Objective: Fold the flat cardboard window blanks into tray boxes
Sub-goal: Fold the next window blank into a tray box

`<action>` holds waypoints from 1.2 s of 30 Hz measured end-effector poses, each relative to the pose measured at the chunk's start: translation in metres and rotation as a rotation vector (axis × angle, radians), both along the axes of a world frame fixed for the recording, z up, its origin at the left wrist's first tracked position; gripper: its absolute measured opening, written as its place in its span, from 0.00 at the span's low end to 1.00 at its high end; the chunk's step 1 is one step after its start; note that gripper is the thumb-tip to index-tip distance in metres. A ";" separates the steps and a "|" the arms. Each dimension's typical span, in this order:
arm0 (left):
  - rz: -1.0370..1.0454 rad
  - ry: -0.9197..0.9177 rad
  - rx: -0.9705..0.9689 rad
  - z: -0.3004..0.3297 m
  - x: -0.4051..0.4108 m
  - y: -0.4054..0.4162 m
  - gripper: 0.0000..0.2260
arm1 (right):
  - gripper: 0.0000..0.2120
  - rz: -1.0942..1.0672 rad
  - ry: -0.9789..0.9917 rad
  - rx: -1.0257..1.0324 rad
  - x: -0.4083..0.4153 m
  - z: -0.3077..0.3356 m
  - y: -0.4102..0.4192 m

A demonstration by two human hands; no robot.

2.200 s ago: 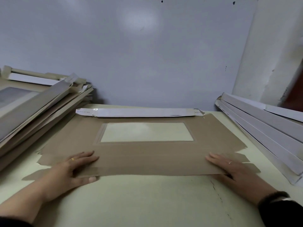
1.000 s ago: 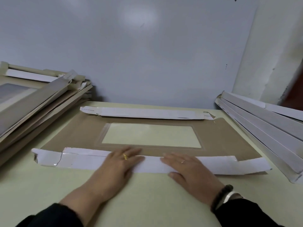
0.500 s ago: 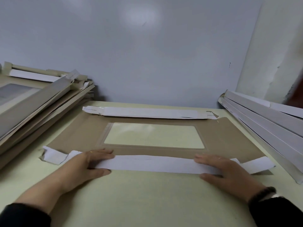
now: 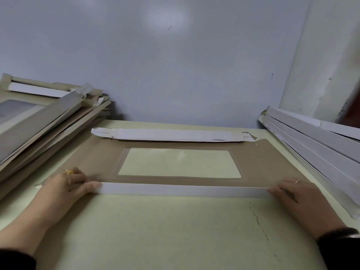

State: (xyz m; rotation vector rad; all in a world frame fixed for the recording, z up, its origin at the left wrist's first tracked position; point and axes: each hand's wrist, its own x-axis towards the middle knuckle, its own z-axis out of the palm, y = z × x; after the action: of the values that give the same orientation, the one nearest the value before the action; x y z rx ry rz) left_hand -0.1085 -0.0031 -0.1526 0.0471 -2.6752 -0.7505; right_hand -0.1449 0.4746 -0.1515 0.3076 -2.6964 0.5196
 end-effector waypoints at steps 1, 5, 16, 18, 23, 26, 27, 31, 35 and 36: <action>0.041 0.001 -0.018 0.000 0.000 -0.001 0.09 | 0.13 -0.026 0.032 0.018 0.000 0.001 -0.001; 0.134 -0.014 -0.074 0.000 -0.002 0.003 0.09 | 0.13 -0.106 0.053 0.017 -0.003 0.000 -0.005; 0.157 -0.126 -0.163 0.003 -0.015 0.013 0.02 | 0.06 -0.174 -0.085 0.074 -0.023 -0.011 -0.004; 0.176 -0.149 -0.212 0.000 -0.017 0.013 0.07 | 0.09 -0.142 -0.168 0.025 -0.025 -0.011 -0.005; 0.005 -0.084 -0.197 -0.002 -0.015 0.049 0.16 | 0.23 -0.010 -0.063 0.175 -0.015 -0.008 -0.033; -0.143 -0.142 -0.316 -0.008 -0.015 0.098 0.19 | 0.31 0.276 -0.063 0.267 -0.005 -0.006 -0.076; -0.183 -0.175 -0.344 -0.010 -0.015 0.115 0.21 | 0.28 0.340 -0.101 0.294 -0.004 -0.008 -0.090; -0.293 -0.286 -0.399 -0.017 -0.015 0.157 0.25 | 0.23 0.454 -0.191 0.310 -0.001 -0.012 -0.128; -0.157 -0.407 -0.448 -0.017 -0.017 0.145 0.26 | 0.23 0.440 -0.265 0.288 -0.004 -0.015 -0.122; -0.100 -0.427 -0.442 -0.016 -0.017 0.137 0.25 | 0.23 0.415 -0.283 0.290 -0.006 -0.015 -0.114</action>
State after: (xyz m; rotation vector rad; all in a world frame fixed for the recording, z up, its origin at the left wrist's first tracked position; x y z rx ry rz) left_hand -0.1259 0.1338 -0.1682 -0.0452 -3.2101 -0.1685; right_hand -0.1509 0.3603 -0.1664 0.9534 -2.9938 0.2964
